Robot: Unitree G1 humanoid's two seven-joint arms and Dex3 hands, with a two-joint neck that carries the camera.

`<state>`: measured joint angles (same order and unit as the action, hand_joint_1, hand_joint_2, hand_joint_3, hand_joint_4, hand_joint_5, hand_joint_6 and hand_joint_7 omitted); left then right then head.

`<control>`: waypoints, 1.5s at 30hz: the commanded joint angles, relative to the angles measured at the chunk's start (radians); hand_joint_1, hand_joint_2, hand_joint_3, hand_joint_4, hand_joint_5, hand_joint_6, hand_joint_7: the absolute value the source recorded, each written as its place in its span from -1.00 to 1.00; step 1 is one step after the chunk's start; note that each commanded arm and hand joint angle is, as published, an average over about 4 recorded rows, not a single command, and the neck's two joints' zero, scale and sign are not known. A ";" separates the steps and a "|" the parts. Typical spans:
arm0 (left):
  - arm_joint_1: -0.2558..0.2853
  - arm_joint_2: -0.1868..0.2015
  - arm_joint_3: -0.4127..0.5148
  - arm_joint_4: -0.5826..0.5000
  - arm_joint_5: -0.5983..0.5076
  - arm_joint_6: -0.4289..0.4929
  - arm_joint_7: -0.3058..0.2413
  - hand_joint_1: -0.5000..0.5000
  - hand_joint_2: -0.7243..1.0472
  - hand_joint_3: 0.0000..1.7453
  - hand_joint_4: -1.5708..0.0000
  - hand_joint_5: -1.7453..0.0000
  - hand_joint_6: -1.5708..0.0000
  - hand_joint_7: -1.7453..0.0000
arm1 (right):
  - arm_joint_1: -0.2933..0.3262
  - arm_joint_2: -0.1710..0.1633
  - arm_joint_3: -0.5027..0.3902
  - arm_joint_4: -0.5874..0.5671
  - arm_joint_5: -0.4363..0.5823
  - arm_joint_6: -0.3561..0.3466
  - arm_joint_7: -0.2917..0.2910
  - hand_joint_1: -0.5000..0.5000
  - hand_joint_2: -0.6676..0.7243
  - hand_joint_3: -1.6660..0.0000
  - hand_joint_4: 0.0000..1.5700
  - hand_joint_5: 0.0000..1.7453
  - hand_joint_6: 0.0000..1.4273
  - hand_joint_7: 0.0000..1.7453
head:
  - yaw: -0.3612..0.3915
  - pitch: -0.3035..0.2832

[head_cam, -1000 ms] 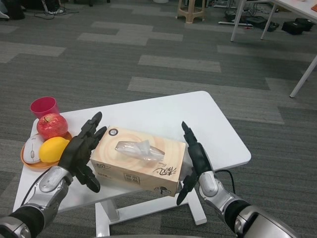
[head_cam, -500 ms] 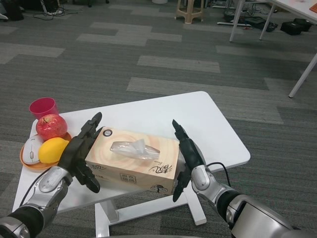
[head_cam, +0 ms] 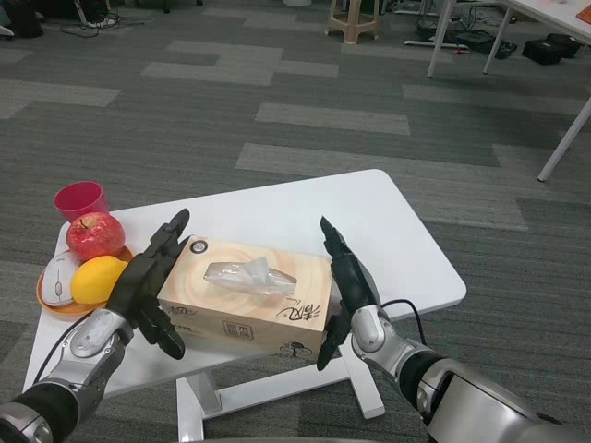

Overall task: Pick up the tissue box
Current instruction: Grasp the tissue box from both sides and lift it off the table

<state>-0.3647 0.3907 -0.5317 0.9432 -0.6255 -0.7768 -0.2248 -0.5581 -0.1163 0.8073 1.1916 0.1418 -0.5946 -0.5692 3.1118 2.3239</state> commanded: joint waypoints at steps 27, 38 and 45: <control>-0.004 -0.018 -0.023 -0.011 0.004 -0.003 -0.007 1.00 -0.80 -1.00 1.00 0.68 1.00 1.00 | -0.090 -0.047 -0.097 0.053 0.004 0.001 -0.075 -0.83 1.00 1.00 -1.00 -1.00 -1.00 -1.00 | 0.011 0.008; 0.000 -0.018 -0.016 -0.005 -0.015 -0.003 -0.007 1.00 -0.80 -1.00 1.00 0.65 1.00 1.00 | 0.037 -0.097 -0.119 -0.066 0.005 -0.002 0.107 -0.83 1.00 1.00 -1.00 -1.00 -1.00 -1.00 | 0.017 -0.001; 0.000 -0.018 -0.008 -0.001 -0.023 -0.003 -0.006 1.00 -0.80 -1.00 1.00 0.65 1.00 1.00 | 0.073 -0.112 -0.160 -0.059 0.003 -0.008 0.150 -0.83 1.00 1.00 -1.00 -1.00 -1.00 -1.00 | 0.020 -0.021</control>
<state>-0.3689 0.3694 -0.5454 0.9405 -0.6459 -0.7768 -0.2279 -0.4928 -0.2203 0.6579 1.1321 0.1422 -0.5941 -0.4251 3.1312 2.3056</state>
